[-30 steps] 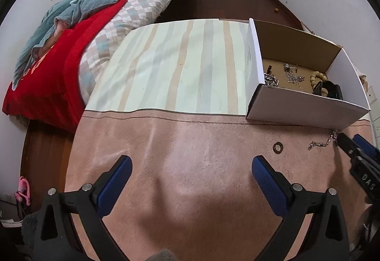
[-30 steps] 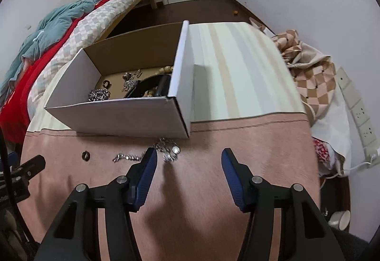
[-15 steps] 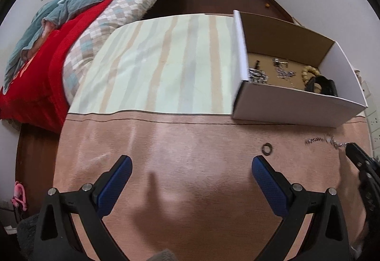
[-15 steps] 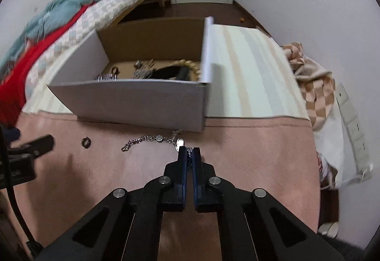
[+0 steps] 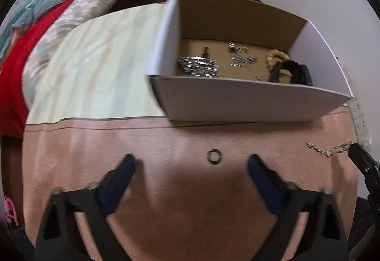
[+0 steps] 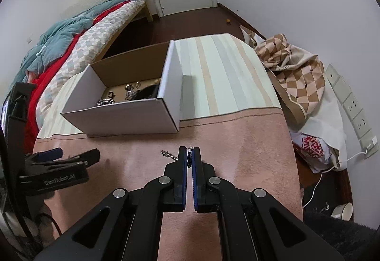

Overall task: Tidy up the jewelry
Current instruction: 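Grasp the second black ring with the left gripper while the right grasps the silver chain, then carry the ring and chain into the white box and release both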

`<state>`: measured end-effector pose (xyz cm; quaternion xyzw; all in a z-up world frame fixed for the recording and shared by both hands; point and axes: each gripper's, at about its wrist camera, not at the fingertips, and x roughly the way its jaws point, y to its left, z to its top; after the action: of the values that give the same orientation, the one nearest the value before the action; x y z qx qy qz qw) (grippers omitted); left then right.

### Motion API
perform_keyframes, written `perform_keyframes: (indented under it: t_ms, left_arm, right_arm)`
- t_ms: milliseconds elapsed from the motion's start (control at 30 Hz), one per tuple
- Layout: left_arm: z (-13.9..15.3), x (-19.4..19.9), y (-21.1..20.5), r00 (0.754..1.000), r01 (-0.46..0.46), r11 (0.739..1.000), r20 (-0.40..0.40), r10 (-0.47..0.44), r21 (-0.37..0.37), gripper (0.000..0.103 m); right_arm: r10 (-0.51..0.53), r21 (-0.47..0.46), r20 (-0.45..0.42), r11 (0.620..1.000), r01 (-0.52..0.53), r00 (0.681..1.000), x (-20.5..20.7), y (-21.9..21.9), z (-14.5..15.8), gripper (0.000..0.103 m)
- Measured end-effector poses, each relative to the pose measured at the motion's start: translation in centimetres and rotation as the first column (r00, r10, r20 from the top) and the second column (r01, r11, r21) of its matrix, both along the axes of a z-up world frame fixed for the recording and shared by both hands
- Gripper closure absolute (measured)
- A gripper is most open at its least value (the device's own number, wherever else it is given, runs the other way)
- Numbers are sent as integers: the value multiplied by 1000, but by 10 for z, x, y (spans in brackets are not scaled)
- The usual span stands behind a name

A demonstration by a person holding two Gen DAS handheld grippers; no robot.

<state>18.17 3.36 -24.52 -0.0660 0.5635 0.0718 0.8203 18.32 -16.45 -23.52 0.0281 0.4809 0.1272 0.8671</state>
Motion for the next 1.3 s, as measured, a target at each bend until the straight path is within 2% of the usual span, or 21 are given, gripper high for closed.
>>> perform_keyframes:
  t_ms: [33, 100, 133, 167, 500, 633, 833, 1000, 1100, 1200, 1300]
  left_arm:
    - [1, 0, -4, 1000, 11, 1000, 11, -11, 20, 31]
    - [5, -1, -9, 999, 31, 999, 38, -32, 27, 53]
    - [7, -2, -11, 998, 38, 999, 51, -40, 27, 77]
    - [9, -2, -11, 998, 43, 999, 54, -44, 23, 93]
    - [22, -11, -15, 995, 58, 998, 80, -56, -14, 93]
    - [41, -17, -16, 991, 73, 997, 111, -69, -32, 93]
    - [87, -18, -16, 980, 99, 993, 177, -86, -63, 93]
    - [126, 10, 5, 972, 107, 986, 223, -77, -126, 93]
    - [133, 35, 16, 973, 108, 982, 218, -73, -152, 93]
    - [126, 60, 25, 980, 106, 980, 186, -74, -170, 93]
    - [114, 80, 32, 987, 96, 977, 146, -69, -191, 93]
  right_arm:
    - [-5, -2, -3, 1000, 5, 1000, 1, -2, -2, 99]
    - [-15, -3, -7, 1000, 15, 1000, 3, -4, -3, 99]
    - [-21, -2, -8, 1000, 21, 1000, 3, -6, -3, 99]
    - [-25, 0, -8, 1000, 25, 1000, 4, -8, -3, 99]
    - [-27, 44, 37, 999, 25, 999, 2, -4, 24, 99]
    - [-8, 79, 64, 997, 3, 998, 1, 1, 45, 99]
    - [25, 119, 119, 992, -39, 993, 2, 9, 88, 99]
    - [56, 163, 165, 983, -83, 985, 16, 14, 131, 99]
    - [96, 165, 182, 978, -126, 979, 38, 24, 146, 99]
    - [132, 149, 165, 976, -157, 977, 66, 37, 145, 99]
    - [171, 139, 113, 973, -186, 979, 98, 53, 130, 99]
